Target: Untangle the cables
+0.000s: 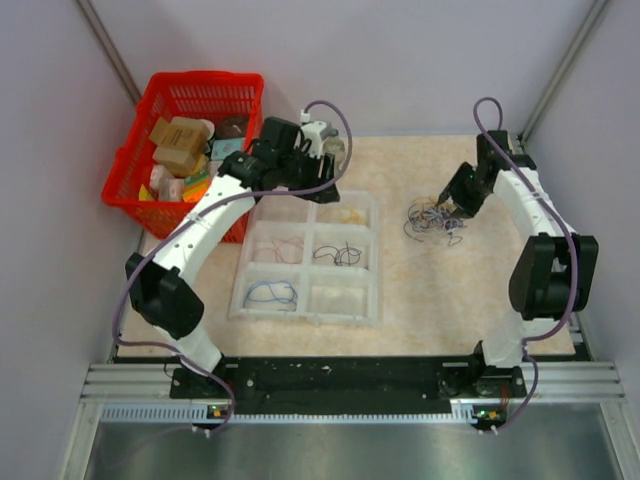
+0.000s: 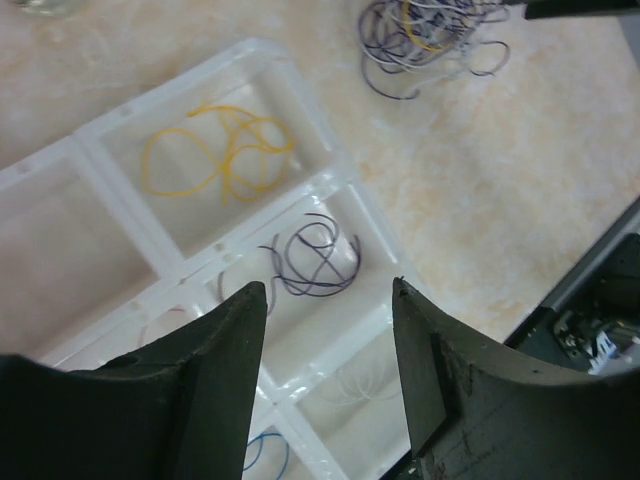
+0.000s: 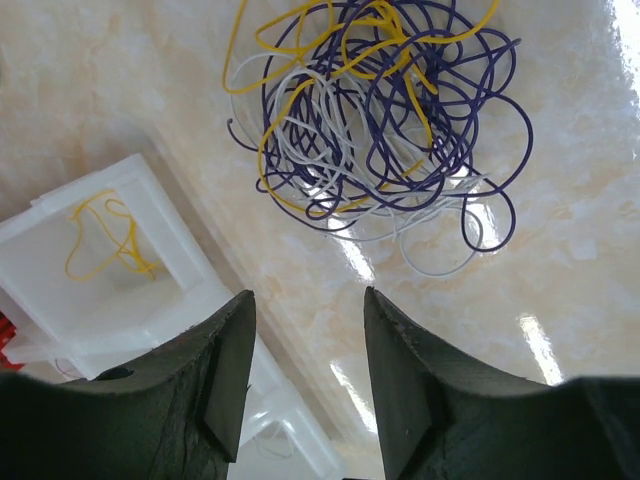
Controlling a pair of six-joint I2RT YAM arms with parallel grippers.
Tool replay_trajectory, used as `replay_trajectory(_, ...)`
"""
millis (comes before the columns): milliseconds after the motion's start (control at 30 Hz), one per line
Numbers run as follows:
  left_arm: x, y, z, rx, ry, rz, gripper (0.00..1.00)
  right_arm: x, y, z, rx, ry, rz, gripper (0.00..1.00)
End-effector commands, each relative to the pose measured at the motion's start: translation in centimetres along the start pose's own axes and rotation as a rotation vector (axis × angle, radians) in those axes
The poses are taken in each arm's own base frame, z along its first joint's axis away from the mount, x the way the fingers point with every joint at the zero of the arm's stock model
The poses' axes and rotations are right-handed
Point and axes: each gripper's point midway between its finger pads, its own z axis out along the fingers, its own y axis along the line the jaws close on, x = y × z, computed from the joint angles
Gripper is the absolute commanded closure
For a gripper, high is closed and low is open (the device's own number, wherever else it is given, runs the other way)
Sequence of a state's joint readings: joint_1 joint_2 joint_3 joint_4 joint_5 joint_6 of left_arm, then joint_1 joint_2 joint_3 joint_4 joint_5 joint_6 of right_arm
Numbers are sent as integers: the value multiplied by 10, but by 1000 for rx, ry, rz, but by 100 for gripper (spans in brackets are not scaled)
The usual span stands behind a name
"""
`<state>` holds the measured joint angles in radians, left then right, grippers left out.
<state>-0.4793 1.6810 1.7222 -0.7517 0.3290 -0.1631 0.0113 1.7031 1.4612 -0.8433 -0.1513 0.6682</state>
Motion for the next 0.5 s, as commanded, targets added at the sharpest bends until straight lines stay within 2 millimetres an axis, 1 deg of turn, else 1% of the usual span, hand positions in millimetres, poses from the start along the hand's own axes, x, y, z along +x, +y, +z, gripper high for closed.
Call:
replay_trajectory(0,8,-45,9,202,4,5,42,-15,4,-7,-2,-2,-151,53)
replay_trajectory(33,10,-49,8,220,3,4,42,-13,-1,-1,24,33,-189,52)
replay_trajectory(100,18,-52,6,231,11,-1,41,-8,-12,4,67,98,-243,52)
replay_trajectory(167,21,-53,2,233,6,2,40,-6,-14,9,68,118,-269,51)
replay_trajectory(233,24,-56,-2,250,5,0,38,-8,-14,18,69,132,-284,46)
replay_trajectory(300,28,-62,-3,286,6,-14,37,-11,-19,30,97,147,-303,39)
replay_trajectory(433,36,-72,3,317,36,-19,36,-19,-23,47,131,152,-316,38)
replay_trajectory(467,36,-73,4,314,40,-7,37,-18,-24,50,137,159,-309,39)
